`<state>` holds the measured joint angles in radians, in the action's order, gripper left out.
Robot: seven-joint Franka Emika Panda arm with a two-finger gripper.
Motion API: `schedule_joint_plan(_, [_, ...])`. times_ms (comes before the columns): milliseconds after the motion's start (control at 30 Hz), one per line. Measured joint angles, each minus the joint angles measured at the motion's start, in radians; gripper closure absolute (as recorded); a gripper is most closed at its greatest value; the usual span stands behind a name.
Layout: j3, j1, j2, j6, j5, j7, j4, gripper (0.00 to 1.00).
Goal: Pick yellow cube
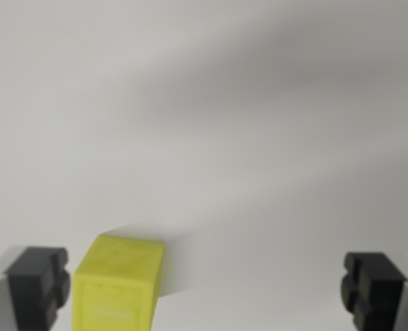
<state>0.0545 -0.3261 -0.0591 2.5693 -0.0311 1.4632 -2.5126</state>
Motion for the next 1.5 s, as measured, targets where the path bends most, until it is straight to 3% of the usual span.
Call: schedule_joint_plan(1500, [0.000, -0.202, -0.136, 0.204, -0.009, 0.287, -0.066, 0.00])
